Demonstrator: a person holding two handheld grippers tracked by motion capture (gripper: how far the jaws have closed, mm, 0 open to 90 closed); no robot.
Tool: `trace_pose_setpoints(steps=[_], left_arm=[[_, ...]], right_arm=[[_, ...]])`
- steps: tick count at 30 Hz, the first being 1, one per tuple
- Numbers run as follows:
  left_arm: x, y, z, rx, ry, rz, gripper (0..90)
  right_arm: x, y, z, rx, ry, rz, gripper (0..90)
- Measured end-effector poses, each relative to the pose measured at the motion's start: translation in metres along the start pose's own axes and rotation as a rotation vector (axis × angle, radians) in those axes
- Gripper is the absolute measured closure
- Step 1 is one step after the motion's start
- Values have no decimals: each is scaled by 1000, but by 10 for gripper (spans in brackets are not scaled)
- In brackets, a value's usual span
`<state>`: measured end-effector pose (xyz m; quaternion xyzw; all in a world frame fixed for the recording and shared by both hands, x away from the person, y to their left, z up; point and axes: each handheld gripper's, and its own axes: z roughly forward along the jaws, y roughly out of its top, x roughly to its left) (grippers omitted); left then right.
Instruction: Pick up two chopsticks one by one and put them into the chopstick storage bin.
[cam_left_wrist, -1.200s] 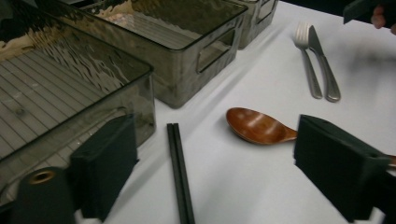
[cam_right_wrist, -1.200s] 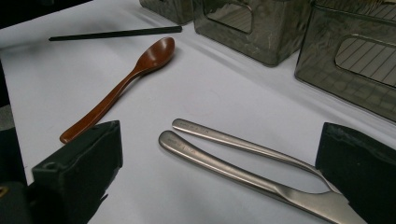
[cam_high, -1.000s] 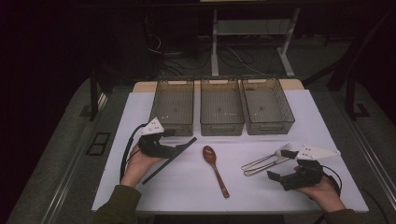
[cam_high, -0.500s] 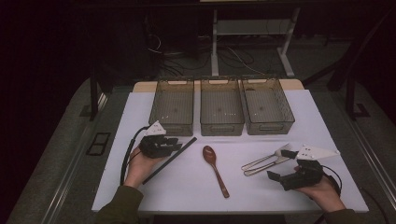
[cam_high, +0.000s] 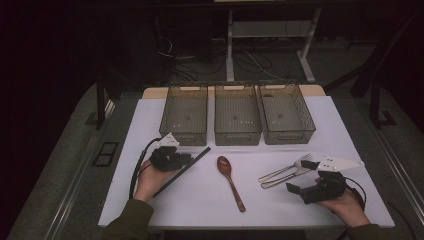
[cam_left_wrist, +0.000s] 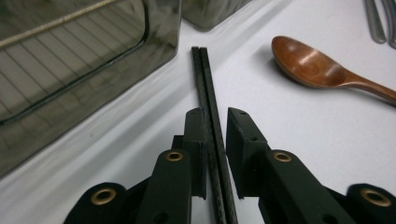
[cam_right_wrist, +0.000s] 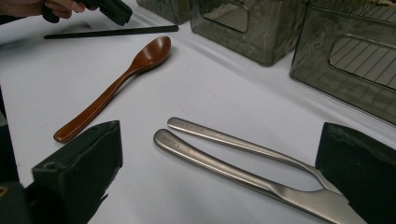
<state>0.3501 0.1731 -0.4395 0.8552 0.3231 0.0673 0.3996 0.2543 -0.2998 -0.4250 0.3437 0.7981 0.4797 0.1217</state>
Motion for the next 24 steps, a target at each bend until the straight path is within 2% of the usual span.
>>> trace_pose_setpoints(steps=[7,11,24], left_arm=[[1,-2,4,33,-5,2,796],[2,-3,4,36,-6,1,808],[0,-4,3,49,27,12,810]], right_arm=[[0,0,0,2,0,0,2],[0,0,0,3,0,2,2],[-1,0,0,1,0,0,2]])
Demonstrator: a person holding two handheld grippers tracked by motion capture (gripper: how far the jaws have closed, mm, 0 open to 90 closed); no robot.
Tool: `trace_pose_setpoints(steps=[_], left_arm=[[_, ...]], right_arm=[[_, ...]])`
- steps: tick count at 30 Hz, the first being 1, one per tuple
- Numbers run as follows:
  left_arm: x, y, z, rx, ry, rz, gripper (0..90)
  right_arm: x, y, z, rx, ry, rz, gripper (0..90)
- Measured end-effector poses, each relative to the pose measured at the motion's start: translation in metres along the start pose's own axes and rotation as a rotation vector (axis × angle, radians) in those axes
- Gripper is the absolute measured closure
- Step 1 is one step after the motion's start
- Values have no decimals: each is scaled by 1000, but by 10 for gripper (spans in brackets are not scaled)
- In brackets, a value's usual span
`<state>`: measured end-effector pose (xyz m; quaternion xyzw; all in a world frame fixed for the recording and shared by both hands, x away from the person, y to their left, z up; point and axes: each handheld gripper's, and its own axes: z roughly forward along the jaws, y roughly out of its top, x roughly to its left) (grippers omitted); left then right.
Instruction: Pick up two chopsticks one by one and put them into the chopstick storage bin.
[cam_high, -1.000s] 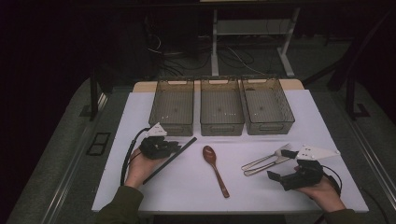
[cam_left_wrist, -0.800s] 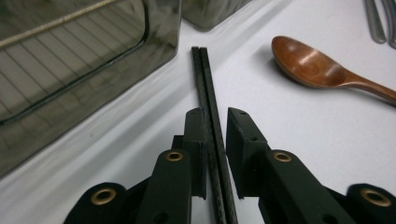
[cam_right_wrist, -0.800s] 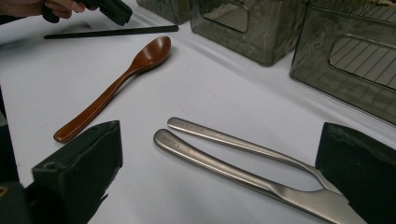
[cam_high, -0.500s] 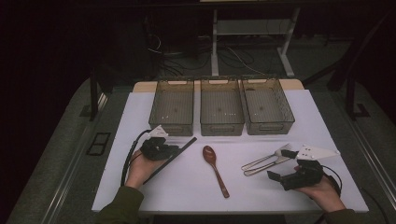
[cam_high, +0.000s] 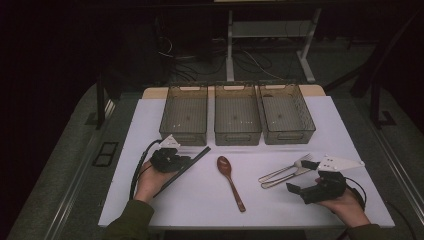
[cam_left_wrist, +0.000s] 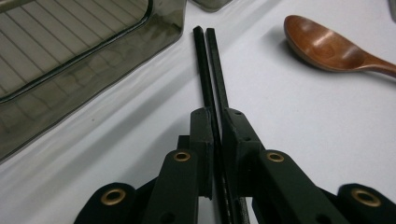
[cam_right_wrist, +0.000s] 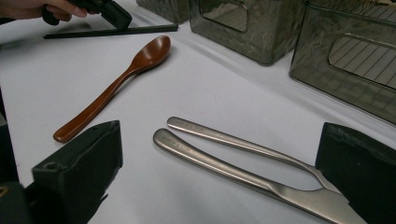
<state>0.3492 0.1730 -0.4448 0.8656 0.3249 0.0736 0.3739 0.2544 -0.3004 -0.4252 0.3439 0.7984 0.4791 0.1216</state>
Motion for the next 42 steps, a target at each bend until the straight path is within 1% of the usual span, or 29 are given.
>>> trace_pose_setpoints(steps=[1,2,4,5,6,9,12,13,14,15,20,24,26,29,30,33,37,39,42], left_arm=[[0,0,1,-1,6,2,810],[0,0,1,10,18,20,810],[-2,-1,2,12,26,16,810],[-2,-1,1,15,28,19,810],[-3,-1,1,16,33,31,809],[-5,-2,1,11,39,29,784],[-6,-3,0,12,53,38,785],[-7,-4,1,10,62,41,803],[-8,-4,1,8,67,50,803],[-8,-4,1,10,71,55,830],[-8,-3,1,12,69,49,842],[-7,-3,1,13,66,59,848],[-6,-3,0,14,58,47,849],[-7,-2,-1,21,57,46,849],[-6,-1,-3,17,51,48,849],[-7,0,-6,8,54,45,849],[-8,3,-11,-1,42,52,849],[-10,5,-14,-8,35,42,852],[-11,6,-17,-20,27,39,852]], right_arm=[[0,0,0,0,0,0,2],[0,0,0,0,-1,0,2],[0,0,0,0,-1,0,2],[0,0,0,0,-1,-1,2],[0,0,0,1,-2,0,2],[0,0,-1,0,-3,2,2],[0,0,-1,0,-4,1,2],[-1,0,0,1,-4,1,2],[-1,0,0,1,-4,1,2],[0,0,0,2,-2,0,2],[0,0,0,3,-3,1,2],[0,0,0,2,-4,1,2],[-1,0,-1,0,-4,4,2],[-1,0,-1,-1,-4,4,2],[-1,0,-1,-2,-4,5,2],[-1,0,-1,-4,-3,4,2],[-1,0,-1,-3,-3,4,2],[-1,0,-1,-3,-4,5,2],[-1,-1,-1,-5,-5,3,2]])
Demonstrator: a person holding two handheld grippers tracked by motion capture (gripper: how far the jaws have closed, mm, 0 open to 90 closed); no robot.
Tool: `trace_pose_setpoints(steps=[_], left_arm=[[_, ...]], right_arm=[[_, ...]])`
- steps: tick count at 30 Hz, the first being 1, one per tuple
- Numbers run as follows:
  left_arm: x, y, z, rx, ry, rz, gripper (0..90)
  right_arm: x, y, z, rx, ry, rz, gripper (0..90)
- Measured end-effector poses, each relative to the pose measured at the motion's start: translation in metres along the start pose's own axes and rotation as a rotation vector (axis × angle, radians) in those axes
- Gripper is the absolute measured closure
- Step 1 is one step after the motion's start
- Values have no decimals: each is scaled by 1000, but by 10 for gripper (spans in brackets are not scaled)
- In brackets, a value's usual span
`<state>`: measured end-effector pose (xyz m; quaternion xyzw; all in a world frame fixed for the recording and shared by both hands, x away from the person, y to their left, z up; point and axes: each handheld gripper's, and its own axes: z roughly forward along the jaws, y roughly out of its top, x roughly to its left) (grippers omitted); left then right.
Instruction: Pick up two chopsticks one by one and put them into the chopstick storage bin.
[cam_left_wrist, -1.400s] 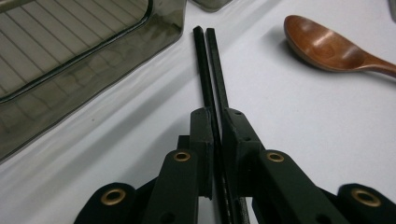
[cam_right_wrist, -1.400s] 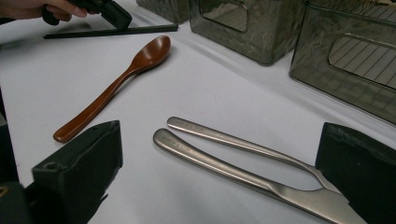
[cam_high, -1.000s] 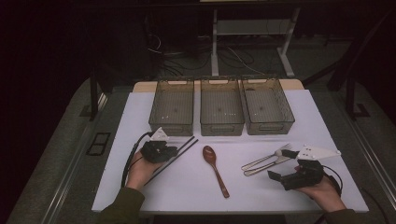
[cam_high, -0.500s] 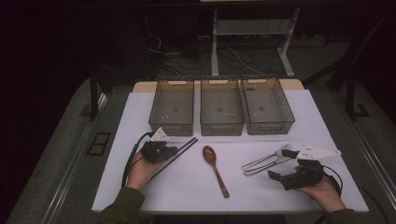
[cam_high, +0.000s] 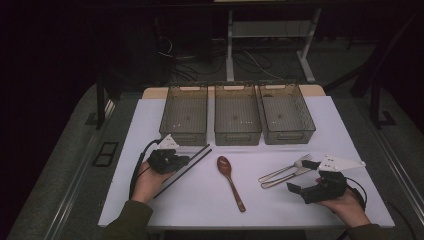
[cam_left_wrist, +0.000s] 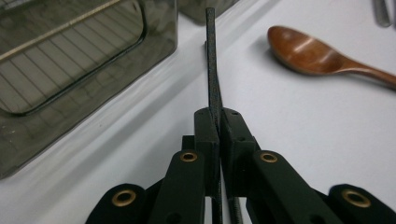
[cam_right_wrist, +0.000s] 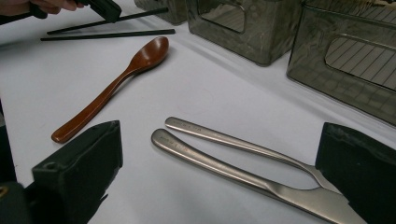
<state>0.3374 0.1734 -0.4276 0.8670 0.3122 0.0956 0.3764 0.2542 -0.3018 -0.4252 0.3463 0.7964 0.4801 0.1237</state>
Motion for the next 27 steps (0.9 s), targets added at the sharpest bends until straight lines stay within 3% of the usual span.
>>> trace_pose_setpoints(steps=[13,18,27], left_arm=[[-8,15,-18,-52,-12,3,853],[-8,21,-27,-92,-10,-43,853],[-8,36,-39,-139,-29,-73,853]], right_arm=[[-1,-2,1,-8,-4,14,2],[-4,-5,4,-12,-12,32,2],[-5,-7,6,-5,-16,38,2]])
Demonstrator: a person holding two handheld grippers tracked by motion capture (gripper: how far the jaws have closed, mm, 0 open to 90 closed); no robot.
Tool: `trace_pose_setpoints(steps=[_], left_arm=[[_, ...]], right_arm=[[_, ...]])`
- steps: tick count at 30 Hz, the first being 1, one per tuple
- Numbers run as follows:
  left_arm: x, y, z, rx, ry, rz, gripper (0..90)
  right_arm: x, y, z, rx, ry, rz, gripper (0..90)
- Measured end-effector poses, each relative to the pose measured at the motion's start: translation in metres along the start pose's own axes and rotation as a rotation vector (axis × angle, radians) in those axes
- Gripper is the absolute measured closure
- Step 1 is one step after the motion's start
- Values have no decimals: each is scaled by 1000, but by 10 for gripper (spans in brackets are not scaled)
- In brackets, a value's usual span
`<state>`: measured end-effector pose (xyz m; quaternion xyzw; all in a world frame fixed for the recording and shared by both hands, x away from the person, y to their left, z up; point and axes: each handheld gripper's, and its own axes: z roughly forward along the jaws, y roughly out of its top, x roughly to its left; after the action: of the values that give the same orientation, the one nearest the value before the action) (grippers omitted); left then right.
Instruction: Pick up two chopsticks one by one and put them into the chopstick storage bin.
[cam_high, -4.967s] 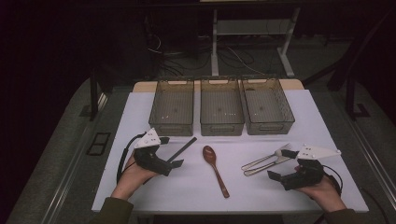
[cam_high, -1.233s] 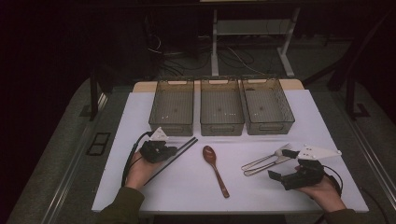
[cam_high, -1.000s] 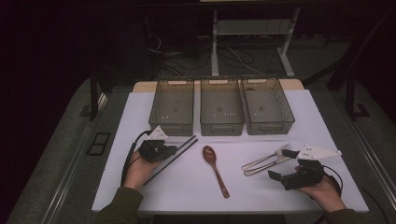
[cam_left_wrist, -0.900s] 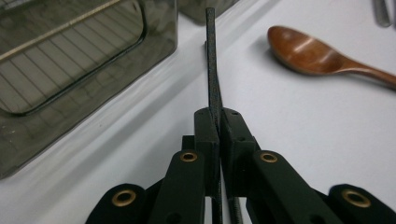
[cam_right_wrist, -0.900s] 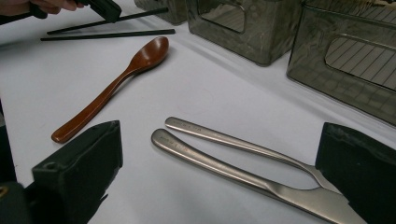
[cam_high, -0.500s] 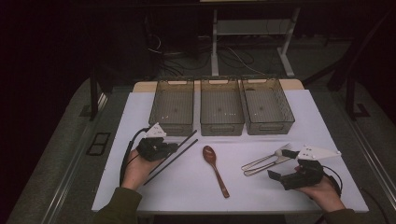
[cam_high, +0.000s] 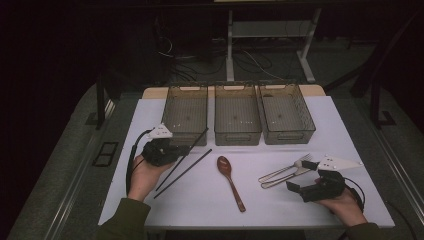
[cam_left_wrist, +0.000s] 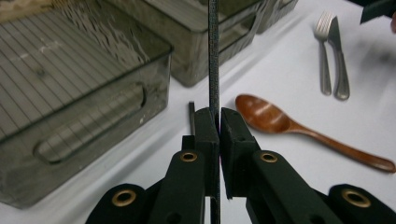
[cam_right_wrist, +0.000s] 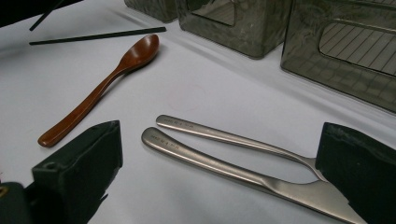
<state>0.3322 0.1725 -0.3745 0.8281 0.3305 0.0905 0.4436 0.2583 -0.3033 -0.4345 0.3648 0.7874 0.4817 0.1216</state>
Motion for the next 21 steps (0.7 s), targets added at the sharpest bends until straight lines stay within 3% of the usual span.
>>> trace_pose_setpoints(steps=[10,21], left_arm=[[0,33,-6,-39,10,20,853],[14,70,-5,-97,28,30,852]], right_arm=[[0,0,0,-3,-3,0,2],[0,0,-1,-4,-4,0,2]])
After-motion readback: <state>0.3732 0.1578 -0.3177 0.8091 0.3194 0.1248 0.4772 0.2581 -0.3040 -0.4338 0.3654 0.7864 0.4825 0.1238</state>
